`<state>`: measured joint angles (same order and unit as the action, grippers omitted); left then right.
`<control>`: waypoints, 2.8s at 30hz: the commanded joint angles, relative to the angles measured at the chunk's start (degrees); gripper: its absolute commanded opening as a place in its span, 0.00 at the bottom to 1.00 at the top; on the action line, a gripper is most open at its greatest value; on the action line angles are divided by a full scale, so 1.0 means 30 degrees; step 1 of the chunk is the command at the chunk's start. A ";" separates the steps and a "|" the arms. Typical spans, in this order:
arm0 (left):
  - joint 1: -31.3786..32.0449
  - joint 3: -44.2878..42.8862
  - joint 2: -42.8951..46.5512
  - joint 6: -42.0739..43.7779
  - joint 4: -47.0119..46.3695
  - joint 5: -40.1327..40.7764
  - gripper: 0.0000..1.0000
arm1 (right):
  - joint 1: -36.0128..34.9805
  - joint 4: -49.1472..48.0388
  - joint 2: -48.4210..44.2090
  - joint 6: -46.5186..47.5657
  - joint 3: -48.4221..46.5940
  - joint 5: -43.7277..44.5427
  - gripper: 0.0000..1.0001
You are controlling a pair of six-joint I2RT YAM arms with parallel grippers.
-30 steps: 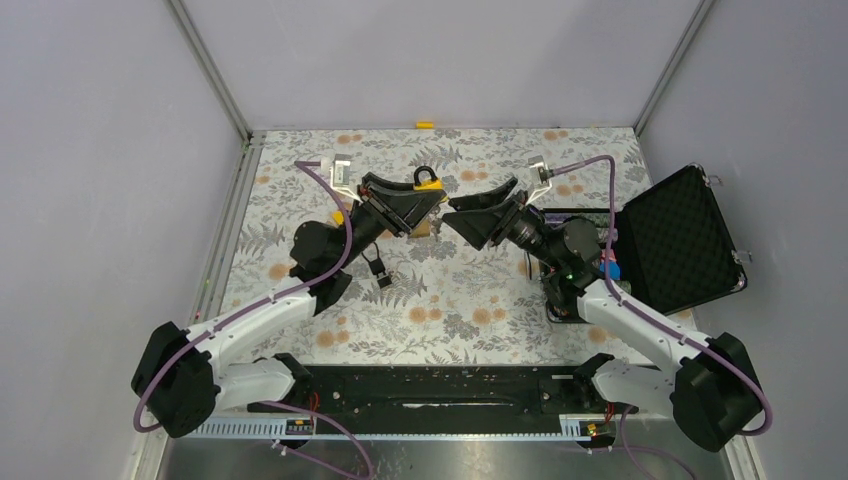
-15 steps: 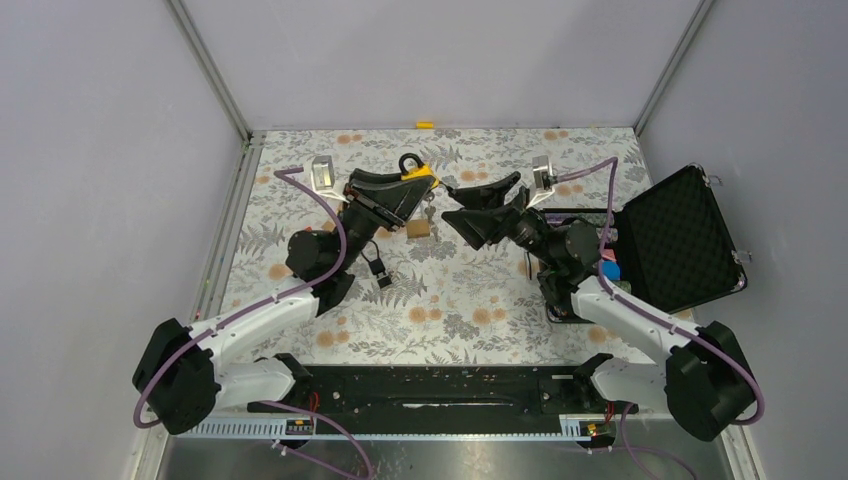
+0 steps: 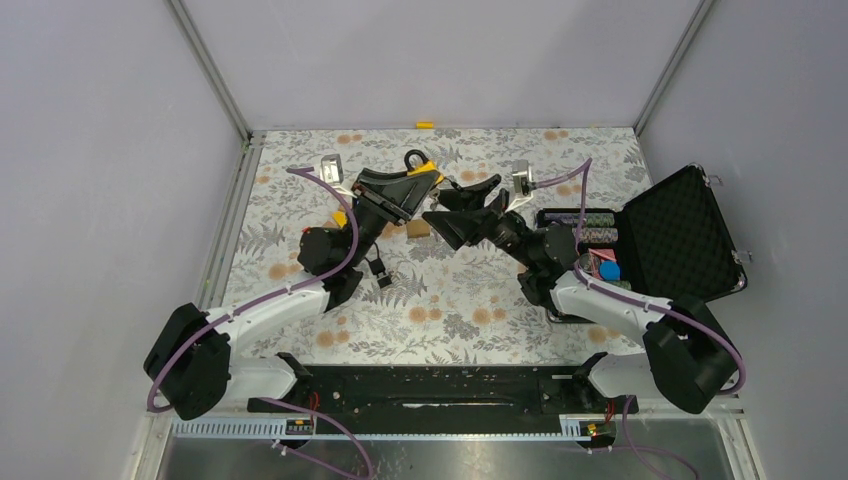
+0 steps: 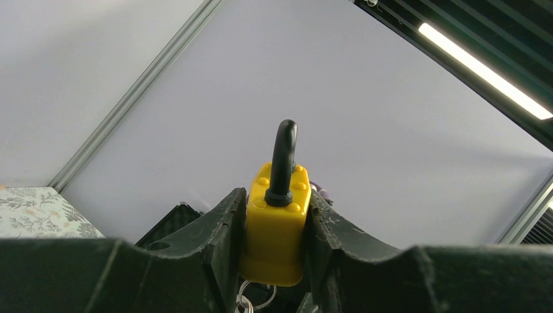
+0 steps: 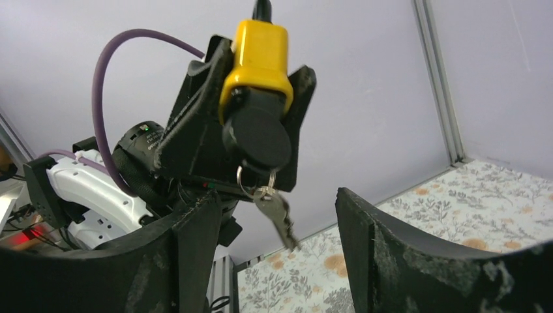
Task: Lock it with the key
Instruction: Lock the lock, then place the lock at the center of the board.
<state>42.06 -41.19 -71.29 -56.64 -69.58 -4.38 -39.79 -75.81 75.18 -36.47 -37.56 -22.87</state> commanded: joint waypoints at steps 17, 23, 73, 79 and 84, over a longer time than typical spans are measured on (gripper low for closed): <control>0.0080 -0.0261 0.0716 -0.0111 -0.2286 0.0295 0.00 | -0.0676 -0.2787 0.0753 0.1107 -0.1222 0.2908 0.53; 0.0076 -0.0174 0.0742 -0.0161 -0.2298 0.0424 0.00 | -0.0660 -0.2782 0.0792 0.1083 -0.1419 0.2809 0.41; 0.1213 0.1439 -0.6945 -0.2149 1.4550 -0.0937 0.33 | 0.0532 2.2237 -0.0494 -0.1704 0.2095 0.9090 0.08; 0.1243 0.1091 -0.6625 -0.1551 1.6309 -0.0304 0.63 | 0.0589 2.2534 0.1356 -0.1780 0.1396 0.7898 0.20; 0.1238 0.1132 -0.5603 -0.1031 1.8314 0.0924 0.77 | 0.0627 2.3447 0.1782 -0.1799 0.0790 0.7456 0.36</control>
<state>45.65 -36.29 -92.01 -61.19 -18.17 -5.93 -38.50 -7.75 80.25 -41.28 -32.01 0.89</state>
